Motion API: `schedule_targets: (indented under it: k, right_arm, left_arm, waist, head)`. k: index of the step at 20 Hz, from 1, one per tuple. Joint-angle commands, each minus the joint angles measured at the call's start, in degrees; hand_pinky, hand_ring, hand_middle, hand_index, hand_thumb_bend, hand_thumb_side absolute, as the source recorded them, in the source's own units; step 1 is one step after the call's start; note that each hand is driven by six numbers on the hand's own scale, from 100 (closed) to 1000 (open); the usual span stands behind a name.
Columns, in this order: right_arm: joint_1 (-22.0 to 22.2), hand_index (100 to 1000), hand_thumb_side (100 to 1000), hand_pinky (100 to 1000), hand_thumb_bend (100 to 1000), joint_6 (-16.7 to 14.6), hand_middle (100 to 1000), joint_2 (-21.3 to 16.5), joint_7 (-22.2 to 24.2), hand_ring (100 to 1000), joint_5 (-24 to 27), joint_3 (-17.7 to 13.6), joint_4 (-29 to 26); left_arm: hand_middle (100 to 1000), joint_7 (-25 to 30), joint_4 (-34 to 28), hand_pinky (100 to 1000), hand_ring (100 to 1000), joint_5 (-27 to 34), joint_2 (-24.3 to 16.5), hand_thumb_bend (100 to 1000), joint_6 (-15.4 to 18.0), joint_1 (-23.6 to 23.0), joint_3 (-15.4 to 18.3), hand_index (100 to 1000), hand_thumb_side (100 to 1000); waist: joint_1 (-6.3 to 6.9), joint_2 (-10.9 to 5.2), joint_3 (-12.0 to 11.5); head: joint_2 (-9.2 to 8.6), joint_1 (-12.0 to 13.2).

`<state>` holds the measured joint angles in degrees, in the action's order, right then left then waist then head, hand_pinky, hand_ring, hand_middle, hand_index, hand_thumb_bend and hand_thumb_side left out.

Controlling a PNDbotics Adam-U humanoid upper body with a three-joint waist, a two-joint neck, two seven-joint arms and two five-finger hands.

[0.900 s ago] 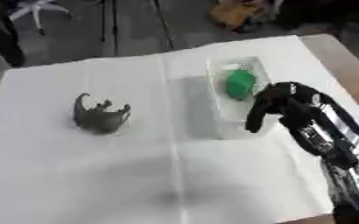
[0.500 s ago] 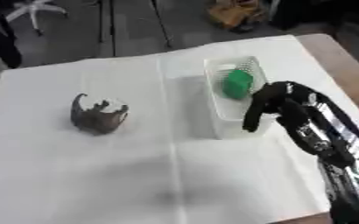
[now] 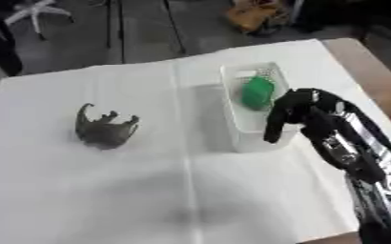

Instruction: Pick up objects on the table and place them in the box.

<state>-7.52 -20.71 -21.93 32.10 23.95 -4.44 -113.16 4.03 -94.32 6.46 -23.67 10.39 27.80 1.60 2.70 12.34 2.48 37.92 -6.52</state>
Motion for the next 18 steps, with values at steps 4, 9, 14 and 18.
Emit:
schedule_targets:
  k: [4, 9, 14, 18]
  right_arm:
    - [0.0, 792, 653, 498, 100, 0.0, 617, -2.0, -3.3, 495, -1.5, -3.0, -0.6]
    - [0.1, 793, 663, 497, 100, 0.0, 617, -1.8, -4.6, 494, -2.8, -3.7, 0.3]
    - [0.0, 793, 668, 496, 100, 0.0, 616, -1.6, -4.8, 493, -3.5, -4.0, 1.2]
    - [0.1, 792, 668, 497, 100, -0.1, 616, -1.5, -4.7, 492, -3.6, -4.0, 1.4]
  left_arm:
    - [741, 0.0, -0.6, 579, 707, -0.3, -1.4, 984, 0.0, 0.6, 0.4, 849, 651]
    - [742, 0.2, -0.6, 580, 708, -0.2, -1.4, 985, 0.0, 0.5, 0.3, 849, 651]
    - [742, 0.3, -0.7, 579, 707, -0.2, -1.4, 986, 0.0, 0.5, 0.4, 849, 649]
    - [740, 0.4, -0.7, 580, 708, -0.2, -1.4, 987, 0.0, 0.5, 0.4, 849, 647]
  waist:
    - [-0.36, -3.99, 0.0]
    - [-0.34, -3.95, 0.1]
    - [-0.25, -3.94, 0.1]
    - [-0.25, -3.93, 0.1]
  head:
    - [-0.61, 0.2]
    - [-0.57, 0.2]
    - [-0.63, 0.2]
    - [-0.61, 0.2]
